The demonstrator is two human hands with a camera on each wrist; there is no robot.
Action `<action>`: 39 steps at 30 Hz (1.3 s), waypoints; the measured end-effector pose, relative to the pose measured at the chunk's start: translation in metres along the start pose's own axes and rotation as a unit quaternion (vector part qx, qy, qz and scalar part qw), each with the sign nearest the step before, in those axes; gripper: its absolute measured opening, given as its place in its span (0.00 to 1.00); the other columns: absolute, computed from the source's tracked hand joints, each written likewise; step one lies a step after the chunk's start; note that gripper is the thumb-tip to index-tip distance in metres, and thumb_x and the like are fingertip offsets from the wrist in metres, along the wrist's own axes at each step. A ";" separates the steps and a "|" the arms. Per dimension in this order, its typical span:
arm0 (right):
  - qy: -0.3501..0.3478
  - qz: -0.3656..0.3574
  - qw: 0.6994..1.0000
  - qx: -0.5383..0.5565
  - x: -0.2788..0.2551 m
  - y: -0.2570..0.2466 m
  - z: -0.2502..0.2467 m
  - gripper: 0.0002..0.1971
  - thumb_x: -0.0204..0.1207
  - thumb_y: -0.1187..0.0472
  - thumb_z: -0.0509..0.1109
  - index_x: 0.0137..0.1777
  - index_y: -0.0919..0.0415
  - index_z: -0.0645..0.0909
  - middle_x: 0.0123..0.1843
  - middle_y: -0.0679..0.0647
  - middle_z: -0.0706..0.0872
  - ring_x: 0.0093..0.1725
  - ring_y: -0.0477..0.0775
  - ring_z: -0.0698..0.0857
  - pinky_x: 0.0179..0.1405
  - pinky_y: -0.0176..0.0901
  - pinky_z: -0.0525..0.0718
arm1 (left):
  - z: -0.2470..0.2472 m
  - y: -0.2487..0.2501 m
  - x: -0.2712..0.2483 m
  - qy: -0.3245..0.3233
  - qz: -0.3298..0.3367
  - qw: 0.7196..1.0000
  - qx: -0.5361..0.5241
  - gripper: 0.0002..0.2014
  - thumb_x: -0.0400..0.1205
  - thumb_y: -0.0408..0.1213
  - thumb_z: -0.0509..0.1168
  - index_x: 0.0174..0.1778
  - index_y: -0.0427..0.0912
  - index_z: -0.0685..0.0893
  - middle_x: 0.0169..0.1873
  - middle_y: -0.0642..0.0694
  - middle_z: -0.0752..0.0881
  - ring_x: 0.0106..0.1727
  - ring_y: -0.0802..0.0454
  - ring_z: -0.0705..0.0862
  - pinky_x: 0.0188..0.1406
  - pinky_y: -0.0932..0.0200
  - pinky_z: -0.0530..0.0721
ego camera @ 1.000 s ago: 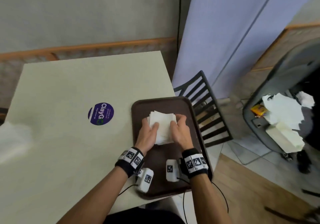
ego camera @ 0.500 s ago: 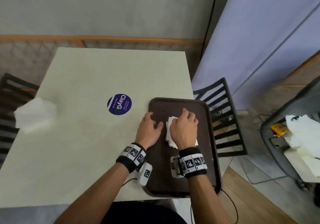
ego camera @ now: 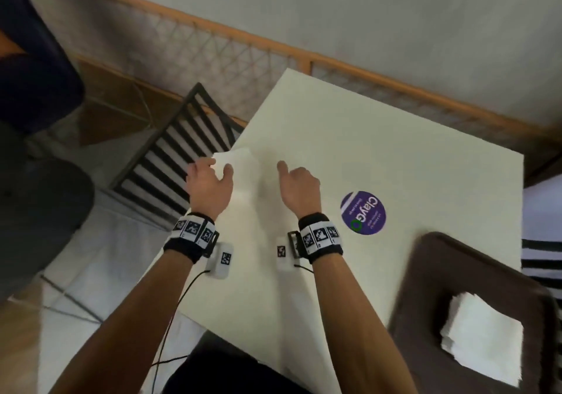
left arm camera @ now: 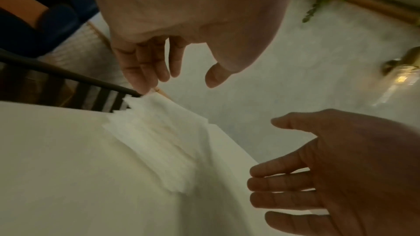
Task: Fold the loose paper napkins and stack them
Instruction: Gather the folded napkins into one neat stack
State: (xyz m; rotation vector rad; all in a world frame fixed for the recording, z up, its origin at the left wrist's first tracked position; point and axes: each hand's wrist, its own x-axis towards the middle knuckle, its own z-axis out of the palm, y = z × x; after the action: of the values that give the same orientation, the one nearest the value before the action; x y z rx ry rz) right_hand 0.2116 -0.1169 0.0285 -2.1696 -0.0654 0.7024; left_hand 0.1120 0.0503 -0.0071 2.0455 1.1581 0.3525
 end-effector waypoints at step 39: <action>-0.019 -0.269 0.946 0.179 -0.026 -0.018 0.116 0.40 0.83 0.67 0.76 0.89 0.47 0.61 0.71 0.38 0.85 0.70 0.50 0.88 0.69 0.54 0.91 | -0.058 -0.067 -0.007 -0.120 0.089 0.966 -0.213 0.23 0.90 0.30 0.70 0.80 0.47 0.72 0.70 0.65 0.82 0.71 0.68 0.83 0.69 0.64 0.82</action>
State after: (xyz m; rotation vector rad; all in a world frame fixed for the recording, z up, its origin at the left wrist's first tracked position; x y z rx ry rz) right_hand 0.1345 -0.0303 -0.0039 -1.6769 -0.4935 0.3974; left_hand 0.0347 0.0926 -0.0148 1.7548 0.6843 0.3908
